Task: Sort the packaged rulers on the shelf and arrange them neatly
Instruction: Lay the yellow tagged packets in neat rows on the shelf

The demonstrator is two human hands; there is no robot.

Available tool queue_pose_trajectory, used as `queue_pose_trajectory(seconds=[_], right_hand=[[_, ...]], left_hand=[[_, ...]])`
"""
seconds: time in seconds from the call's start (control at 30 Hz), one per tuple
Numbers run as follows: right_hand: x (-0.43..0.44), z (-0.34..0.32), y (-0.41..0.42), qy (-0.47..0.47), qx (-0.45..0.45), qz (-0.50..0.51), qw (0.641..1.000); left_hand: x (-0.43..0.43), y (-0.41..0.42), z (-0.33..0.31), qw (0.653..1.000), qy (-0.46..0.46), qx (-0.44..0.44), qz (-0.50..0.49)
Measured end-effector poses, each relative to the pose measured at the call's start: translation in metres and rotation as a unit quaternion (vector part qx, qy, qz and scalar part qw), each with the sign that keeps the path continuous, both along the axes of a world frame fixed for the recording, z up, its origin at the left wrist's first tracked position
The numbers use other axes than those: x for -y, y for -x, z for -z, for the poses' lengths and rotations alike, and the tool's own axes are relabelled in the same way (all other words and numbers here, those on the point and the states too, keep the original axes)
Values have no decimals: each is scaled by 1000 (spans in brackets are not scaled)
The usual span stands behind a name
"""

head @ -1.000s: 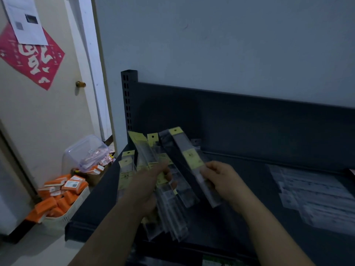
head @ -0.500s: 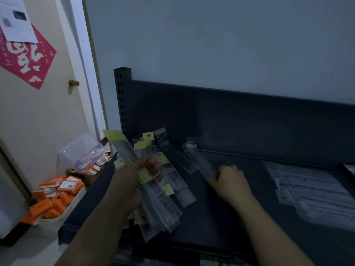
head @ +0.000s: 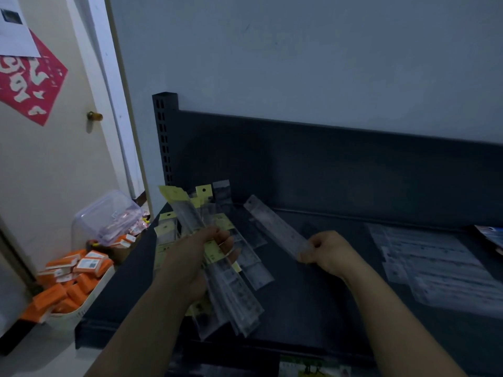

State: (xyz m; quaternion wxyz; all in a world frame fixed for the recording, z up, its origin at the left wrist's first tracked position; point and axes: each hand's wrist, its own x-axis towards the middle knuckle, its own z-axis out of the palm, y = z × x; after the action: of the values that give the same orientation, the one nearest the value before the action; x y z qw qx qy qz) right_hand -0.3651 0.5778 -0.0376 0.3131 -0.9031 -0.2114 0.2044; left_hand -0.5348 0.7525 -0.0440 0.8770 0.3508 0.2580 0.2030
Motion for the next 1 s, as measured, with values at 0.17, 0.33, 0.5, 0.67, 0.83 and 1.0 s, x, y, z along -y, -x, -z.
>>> queue_pose_trajectory(seconds=[0.17,0.33,0.5,0.67,0.83,1.0], right_hand=[[7,9,-4,-36,77,29,996],[-3,7,8,24,122,9,992],[-13,-7,7,86,39,-26,995],[-7,-7,-2,43,26,-17,999],[2,-4,-8,-35,5,38,999],[3,0,2,-27,-23,-6,999]], left_hand=[[0,-1,0,1000,-18,3,9],[-5,0,2,1000,-18,5,20],[-3,4,-1,999,-27,-2,21],[3,8,-9,998,-54,-5,11],[0,13,-20,999,-42,-4,2],[-6,16,-24,1000,-14,13,1]])
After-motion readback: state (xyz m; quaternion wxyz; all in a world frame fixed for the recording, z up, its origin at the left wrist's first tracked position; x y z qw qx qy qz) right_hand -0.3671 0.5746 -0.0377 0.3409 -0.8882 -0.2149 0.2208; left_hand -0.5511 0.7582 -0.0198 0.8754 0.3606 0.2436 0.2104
